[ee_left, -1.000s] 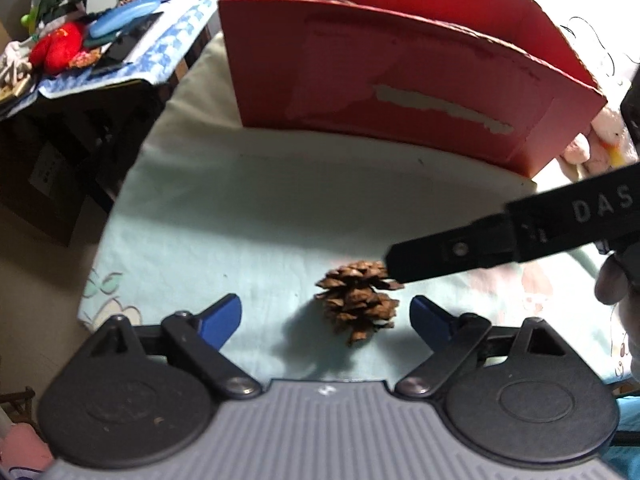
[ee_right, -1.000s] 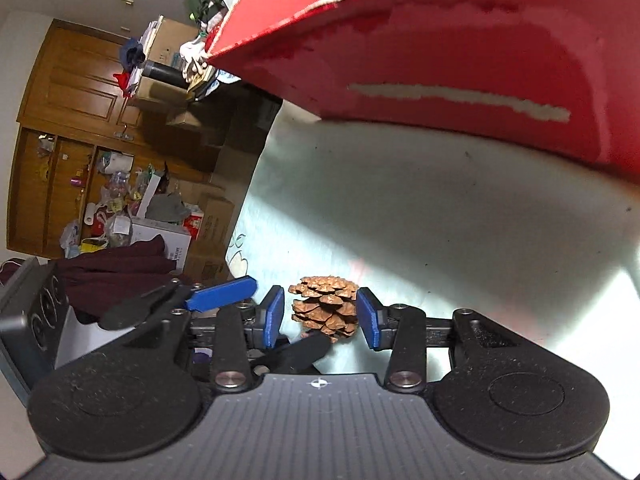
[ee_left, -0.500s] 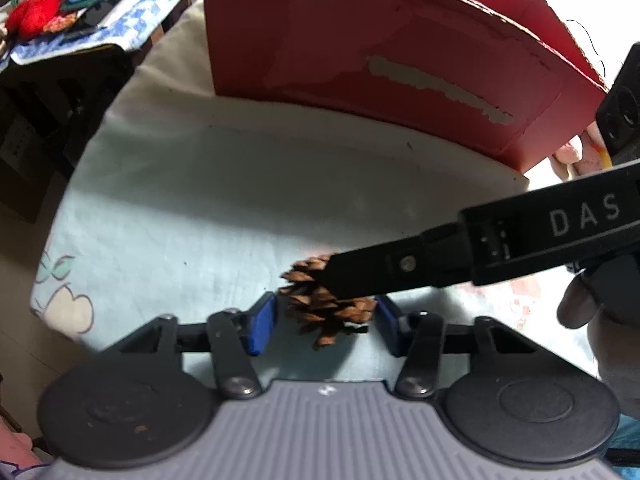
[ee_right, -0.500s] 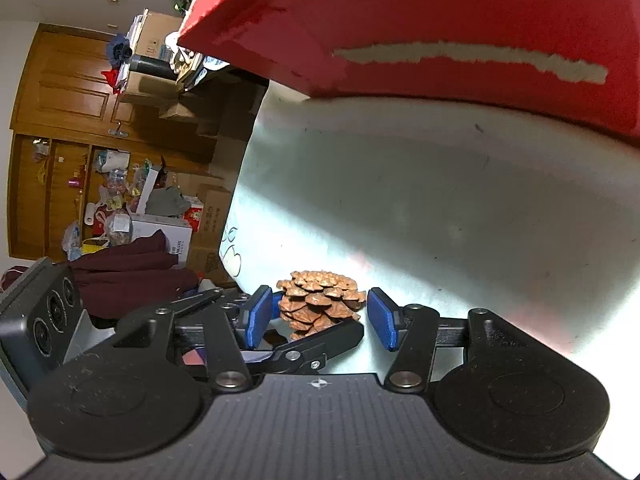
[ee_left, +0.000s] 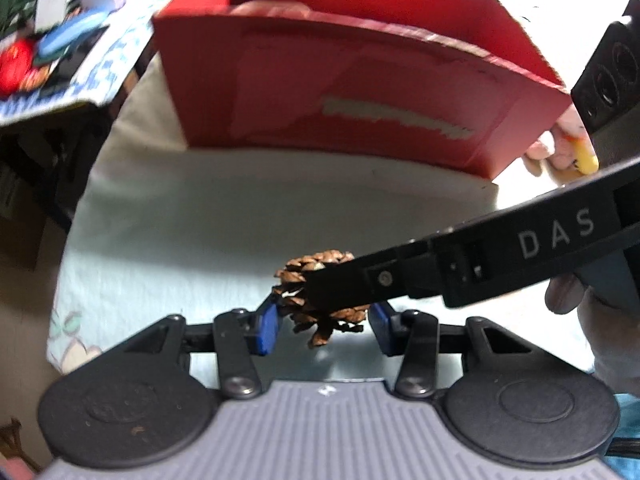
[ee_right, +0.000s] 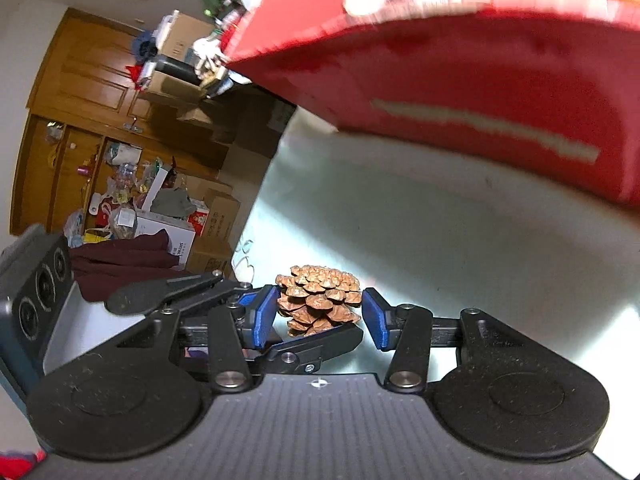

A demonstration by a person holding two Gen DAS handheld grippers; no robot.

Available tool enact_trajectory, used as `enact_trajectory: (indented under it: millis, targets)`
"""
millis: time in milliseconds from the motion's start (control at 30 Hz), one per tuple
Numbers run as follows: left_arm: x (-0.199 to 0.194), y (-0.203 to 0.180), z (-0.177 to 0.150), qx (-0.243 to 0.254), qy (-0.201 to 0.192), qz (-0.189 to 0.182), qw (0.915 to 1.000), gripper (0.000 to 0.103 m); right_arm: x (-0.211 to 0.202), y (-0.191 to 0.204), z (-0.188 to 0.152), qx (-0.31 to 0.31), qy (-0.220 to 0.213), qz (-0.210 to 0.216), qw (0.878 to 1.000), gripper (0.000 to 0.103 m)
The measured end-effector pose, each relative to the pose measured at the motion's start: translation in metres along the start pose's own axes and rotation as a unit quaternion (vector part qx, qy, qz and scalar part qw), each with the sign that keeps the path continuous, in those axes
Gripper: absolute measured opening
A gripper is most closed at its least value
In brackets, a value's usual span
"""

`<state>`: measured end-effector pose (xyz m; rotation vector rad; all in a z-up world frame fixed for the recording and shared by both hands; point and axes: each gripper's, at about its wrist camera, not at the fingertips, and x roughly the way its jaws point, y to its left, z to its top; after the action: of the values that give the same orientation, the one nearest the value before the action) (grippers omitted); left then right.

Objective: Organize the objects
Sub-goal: 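Close the right gripper on the pine cone and lift it, then carry the pine cone over the red box and lower it inside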

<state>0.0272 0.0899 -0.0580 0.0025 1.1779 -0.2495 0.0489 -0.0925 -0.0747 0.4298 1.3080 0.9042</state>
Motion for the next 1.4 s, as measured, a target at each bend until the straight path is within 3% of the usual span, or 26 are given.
enact_trajectory:
  millis: [433,800,1033,1400]
  targets:
    - [-0.055,-0.03,0.052,0.078,-0.083,-0.05,0.9922,0.049,-0.078,0.007,-0.002,0.009,-0.131,0.017,0.991,0.049]
    - [-0.071,-0.037,0.102,0.12,-0.143,-0.07,0.98,0.049,-0.105,0.025,0.035,0.007,-0.21,-0.004,0.978,0.049]
    - [-0.057,-0.016,0.141,0.115,-0.147,-0.066,0.9802,0.049,-0.097,0.027,0.072,0.004,-0.218,-0.034,0.975,0.049]
    - [-0.001,0.025,0.164,0.094,-0.093,-0.064,0.9892,0.049,-0.05,0.009,0.111,0.043,-0.17,-0.06,0.983,0.049]
